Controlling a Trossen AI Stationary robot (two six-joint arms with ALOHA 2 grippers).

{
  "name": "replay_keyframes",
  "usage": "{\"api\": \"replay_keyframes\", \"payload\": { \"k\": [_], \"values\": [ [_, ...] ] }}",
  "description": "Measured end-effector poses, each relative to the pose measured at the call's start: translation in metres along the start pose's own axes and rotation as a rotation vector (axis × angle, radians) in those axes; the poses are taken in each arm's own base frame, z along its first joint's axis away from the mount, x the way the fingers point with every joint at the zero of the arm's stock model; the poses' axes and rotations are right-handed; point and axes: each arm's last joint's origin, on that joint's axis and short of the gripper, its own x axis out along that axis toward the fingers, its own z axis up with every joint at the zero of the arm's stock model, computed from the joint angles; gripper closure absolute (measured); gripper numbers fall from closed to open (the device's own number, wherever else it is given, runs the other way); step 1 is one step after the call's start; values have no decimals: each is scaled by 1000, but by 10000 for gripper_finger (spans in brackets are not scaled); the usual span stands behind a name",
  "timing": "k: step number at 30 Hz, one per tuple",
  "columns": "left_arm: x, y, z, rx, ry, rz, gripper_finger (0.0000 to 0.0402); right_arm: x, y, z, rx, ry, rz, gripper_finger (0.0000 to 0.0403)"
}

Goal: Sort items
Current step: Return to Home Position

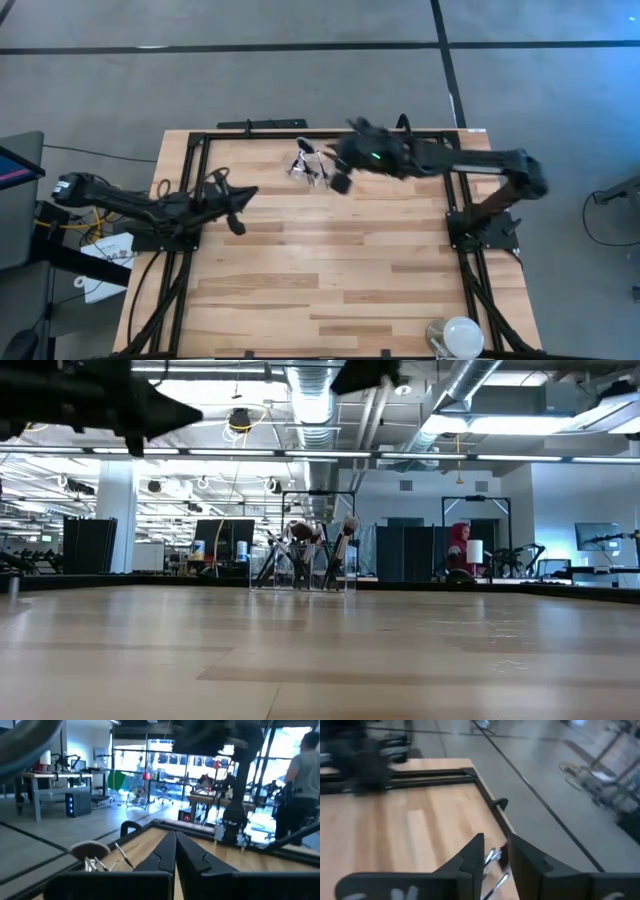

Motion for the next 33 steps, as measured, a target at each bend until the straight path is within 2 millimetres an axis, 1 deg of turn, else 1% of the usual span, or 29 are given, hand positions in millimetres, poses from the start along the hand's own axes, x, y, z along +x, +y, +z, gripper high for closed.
{"api": "replay_keyframes", "payload": {
  "k": [2, 4, 6, 10, 13, 15, 17, 20, 24, 27, 31, 33],
  "values": [
    [-8, 2, 6, -4, -14, -7, 397, -22, 6, -12, -4, -46, 28, 335],
    [-17, 4, 11, 21, -28, -16, 398, -38, 13, -36, 11, -70, 57, 342],
    [-26, 7, 15, 47, -40, -9, 398, -53, 19, -61, 46, -135, 84, 348],
    [-41, 12, 21, 25, -68, -52, 398, -74, 26, -113, 85, -278, 118, 358],
    [-49, 16, 20, 16, -63, -85, 398, -92, 24, -143, 113, -389, 133, 366],
    [-51, 17, 17, 8, -41, -100, 398, -103, 18, -155, 129, -460, 146, 372],
    [-52, 17, 11, -1, -22, -111, 398, -113, 13, -165, 152, -502, 208, 379],
    [-52, 15, -2, 5, 9, -124, 398, -120, 12, -185, 153, -531, 328, 389],
    [-52, 13, -19, 30, 42, -126, 398, -121, 13, -211, 152, -548, 349, 398],
    [-51, 12, -22, 21, 65, -144, 398, -121, 13, -224, 163, -585, 345, 401],
    [-50, 11, -23, 31, 78, -149, 398, -117, 16, -245, 165, -572, 349, 402],
    [-50, 11, -24, 37, 86, -149, 398, -116, 17, -253, 187, -585, 353, 402]
  ]
}}
